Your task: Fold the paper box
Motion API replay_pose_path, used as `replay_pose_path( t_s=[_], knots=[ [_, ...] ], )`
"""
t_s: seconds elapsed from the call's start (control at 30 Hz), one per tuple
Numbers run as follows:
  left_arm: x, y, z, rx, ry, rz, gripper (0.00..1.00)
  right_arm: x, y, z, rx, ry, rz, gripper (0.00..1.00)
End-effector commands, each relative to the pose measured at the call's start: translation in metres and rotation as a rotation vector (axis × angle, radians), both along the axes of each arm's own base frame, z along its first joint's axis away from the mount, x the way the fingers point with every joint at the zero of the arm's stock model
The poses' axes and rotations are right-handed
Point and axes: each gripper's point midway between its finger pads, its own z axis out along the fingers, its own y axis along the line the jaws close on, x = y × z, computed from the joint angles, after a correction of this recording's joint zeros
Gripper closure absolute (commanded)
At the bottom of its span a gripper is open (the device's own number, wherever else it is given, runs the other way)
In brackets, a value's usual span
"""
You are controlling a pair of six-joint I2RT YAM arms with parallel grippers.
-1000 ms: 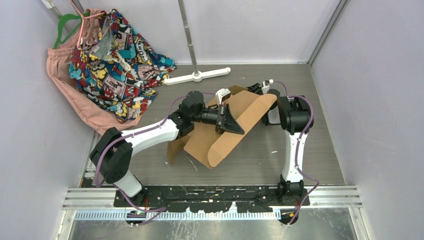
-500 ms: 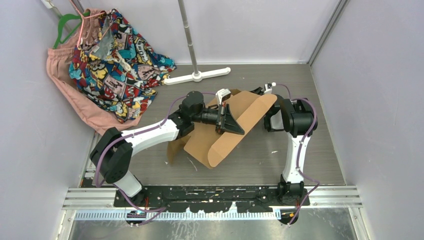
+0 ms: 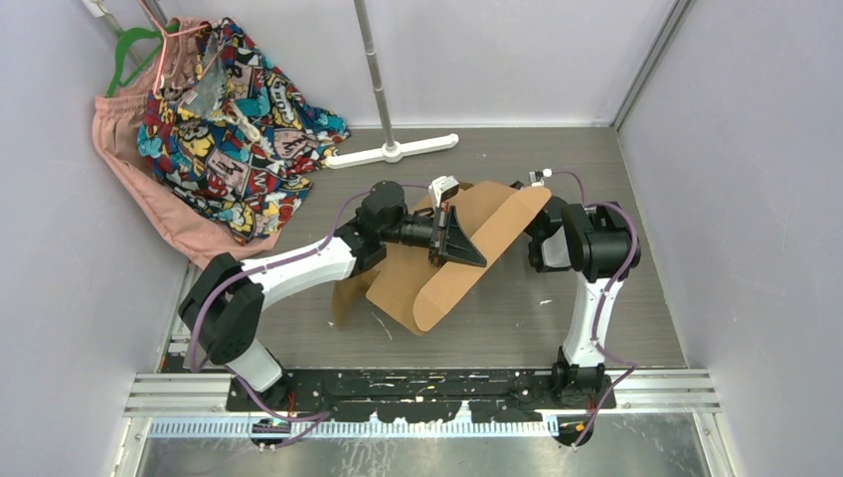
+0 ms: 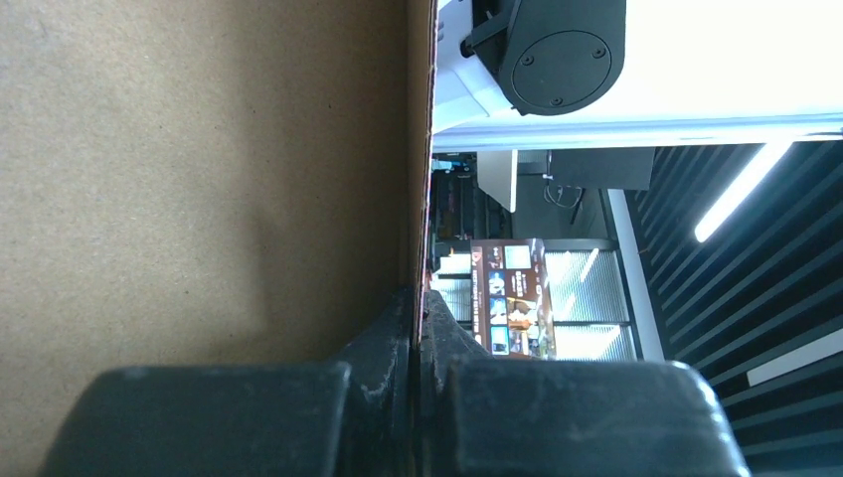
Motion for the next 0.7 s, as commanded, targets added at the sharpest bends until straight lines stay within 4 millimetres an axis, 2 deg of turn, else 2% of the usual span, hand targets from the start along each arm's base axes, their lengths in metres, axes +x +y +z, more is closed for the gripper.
replay_pose_path(
  t_s=[0.0,0.2,0.33,0.47,0.6,0.67],
  knots=[
    [-0.003,-0.001,0.008,-0.036,-0.018,-0.007,0.98,-0.01,0.0,0.027,-0.059,-0.173,0.007,0.5],
    [-0.003,-0.001,0.01,-0.04,-0.018,-0.008,0.97,-0.023,-0.004,0.024,-0.119,-0.211,-0.009,0.49],
    [-0.003,0.0,0.009,-0.04,-0.017,-0.007,0.97,-0.03,-0.006,0.024,-0.152,-0.237,-0.019,0.44],
    [-0.004,0.001,0.009,-0.041,-0.017,-0.009,0.97,-0.036,-0.008,0.022,-0.182,-0.259,-0.026,0.31],
    [-0.004,0.0,0.011,-0.047,-0.015,-0.011,0.97,-0.039,-0.008,0.022,-0.2,-0.274,-0.028,0.05],
    [-0.004,0.0,0.012,-0.05,-0.015,-0.012,0.97,-0.039,-0.008,0.023,-0.207,-0.284,-0.029,0.03]
  ],
)
